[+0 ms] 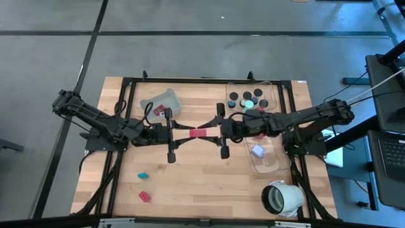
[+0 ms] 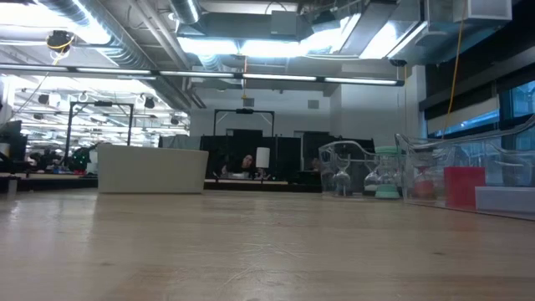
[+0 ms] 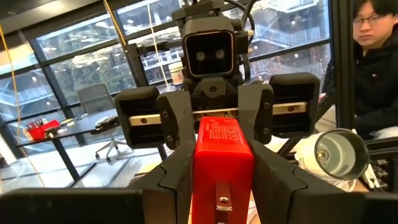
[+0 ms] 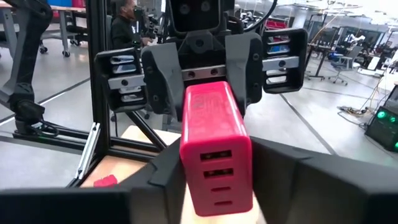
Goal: Pick & Place Office items
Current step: Put the top red charger adapter into the bottom transparent bin
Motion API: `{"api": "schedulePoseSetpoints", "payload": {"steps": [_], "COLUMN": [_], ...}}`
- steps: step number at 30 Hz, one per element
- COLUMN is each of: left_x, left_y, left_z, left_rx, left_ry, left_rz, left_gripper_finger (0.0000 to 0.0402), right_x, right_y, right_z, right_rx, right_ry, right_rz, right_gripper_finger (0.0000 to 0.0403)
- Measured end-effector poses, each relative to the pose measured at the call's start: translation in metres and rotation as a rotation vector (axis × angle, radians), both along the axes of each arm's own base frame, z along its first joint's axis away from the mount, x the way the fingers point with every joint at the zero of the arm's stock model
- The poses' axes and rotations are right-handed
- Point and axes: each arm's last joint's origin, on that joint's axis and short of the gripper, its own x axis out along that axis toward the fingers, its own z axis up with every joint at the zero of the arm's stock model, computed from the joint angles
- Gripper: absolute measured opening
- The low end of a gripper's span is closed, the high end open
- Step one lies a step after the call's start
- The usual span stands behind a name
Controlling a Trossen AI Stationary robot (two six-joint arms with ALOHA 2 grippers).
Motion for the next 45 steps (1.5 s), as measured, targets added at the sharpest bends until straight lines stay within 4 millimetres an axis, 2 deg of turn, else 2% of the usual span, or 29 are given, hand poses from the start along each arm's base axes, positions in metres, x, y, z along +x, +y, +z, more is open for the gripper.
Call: {"api": "schedulePoseSetpoints", "payload": {"steps": [2, 5, 13, 17, 20, 23, 27, 32, 38, 45], "left_x": [0.0, 0.0, -0.002, -0.015, -0.031, -0.045, -0.056, -0.061, -0.065, -0.067], "left_y": [0.0, 0.0, -0.002, -0.002, 0.0, 0.0, 0.0, 0.0, 0.003, 0.004], "left_z": [0.0, 0.0, 0.001, 0.014, 0.024, 0.024, 0.016, 0.001, -0.013, -0.019], "left_rx": [-0.015, -0.044, -0.062, -0.022, -0.015, -0.045, -0.068, -0.092, -0.118, -0.173], "left_ry": [-0.005, -0.009, -0.008, -0.031, -0.037, -0.006, 0.061, 0.142, 0.208, 0.219], "left_rz": [0.0, -0.001, 0.035, 0.167, 0.305, 0.398, 0.453, 0.458, 0.485, 0.498], "left_gripper_finger": [0.0119, 0.0122, 0.0232, 0.0262, 0.0267, 0.0266, 0.0264, 0.0264, 0.0264, 0.0264], "right_x": [0.0, 0.0, 0.0, -0.011, -0.028, -0.051, -0.083, -0.111, -0.127, -0.12], "right_y": [0.0, 0.0, -0.003, -0.011, -0.021, -0.027, -0.028, -0.019, -0.011, -0.007], "right_z": [0.0, 0.0, -0.003, -0.008, -0.013, -0.019, -0.031, -0.048, -0.059, -0.077], "right_rx": [-0.011, 0.014, 0.13, 0.189, 0.289, 0.397, 0.531, 0.636, 0.714, 0.744], "right_ry": [-0.002, 0.0, 0.037, 0.17, 0.315, 0.483, 0.728, 1.012, 1.227, 1.398], "right_rz": [0.0, -0.009, -0.079, -0.208, -0.32, -0.413, -0.552, -0.731, -0.905, -1.032], "right_gripper_finger": [0.0121, 0.012, 0.012, 0.012, 0.012, 0.012, 0.012, 0.012, 0.012, 0.0119]}}
